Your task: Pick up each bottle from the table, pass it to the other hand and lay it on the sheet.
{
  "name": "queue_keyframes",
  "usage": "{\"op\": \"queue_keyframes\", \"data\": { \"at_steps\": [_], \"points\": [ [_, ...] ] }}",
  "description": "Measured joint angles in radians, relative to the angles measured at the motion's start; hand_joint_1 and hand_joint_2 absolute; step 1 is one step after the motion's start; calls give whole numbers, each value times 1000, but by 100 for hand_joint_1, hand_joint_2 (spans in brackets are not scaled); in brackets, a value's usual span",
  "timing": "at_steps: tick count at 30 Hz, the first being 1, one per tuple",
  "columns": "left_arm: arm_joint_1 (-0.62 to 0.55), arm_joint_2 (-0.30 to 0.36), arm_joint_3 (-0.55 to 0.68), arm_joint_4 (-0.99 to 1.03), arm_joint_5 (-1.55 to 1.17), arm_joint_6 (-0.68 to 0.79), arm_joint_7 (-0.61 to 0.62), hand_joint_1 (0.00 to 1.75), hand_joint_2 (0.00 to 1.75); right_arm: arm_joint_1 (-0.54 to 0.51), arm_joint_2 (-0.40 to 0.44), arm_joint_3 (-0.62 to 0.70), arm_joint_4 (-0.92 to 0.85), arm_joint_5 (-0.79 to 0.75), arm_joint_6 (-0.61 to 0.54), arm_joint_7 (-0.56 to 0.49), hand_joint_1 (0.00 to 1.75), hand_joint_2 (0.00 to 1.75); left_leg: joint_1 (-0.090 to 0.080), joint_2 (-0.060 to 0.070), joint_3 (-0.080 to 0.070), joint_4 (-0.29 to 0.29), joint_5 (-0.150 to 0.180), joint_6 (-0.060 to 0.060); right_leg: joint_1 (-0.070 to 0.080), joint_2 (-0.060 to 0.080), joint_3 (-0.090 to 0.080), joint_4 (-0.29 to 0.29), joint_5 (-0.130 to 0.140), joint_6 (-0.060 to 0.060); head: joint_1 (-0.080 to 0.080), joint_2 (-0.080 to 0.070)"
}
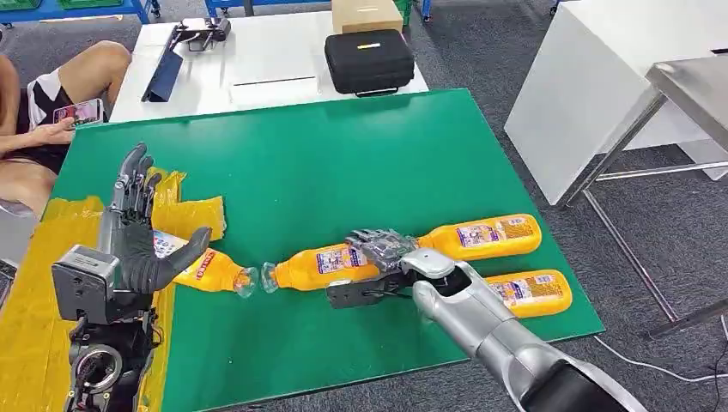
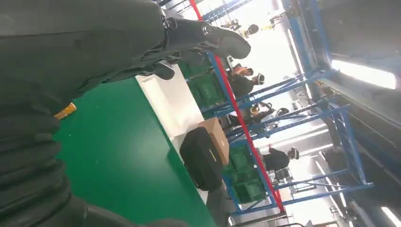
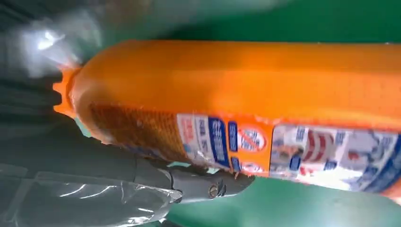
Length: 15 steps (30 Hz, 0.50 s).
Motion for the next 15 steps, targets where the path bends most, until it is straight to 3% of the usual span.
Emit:
{"op": "queue_keyframes", "data": {
  "at_steps": [3,13,15],
  "points": [
    [1,0,0,0,0,1,1,0,175,-9,7,2,18,0,-2,0,150,175,0,0,0,0,0,0,0,0,0,0,0,0,0,0],
    [4,-1,0,7,-3,8,2,0,175,-31,19,4,74,9,-15,1,150,175,0,0,1,0,0,0,0,0,1,0,0,0,0,0],
    [4,-1,0,8,-4,8,2,0,175,-33,21,4,78,10,-15,1,159,175,0,0,2,0,0,0,0,0,1,0,0,0,0,0]
  ]
}}
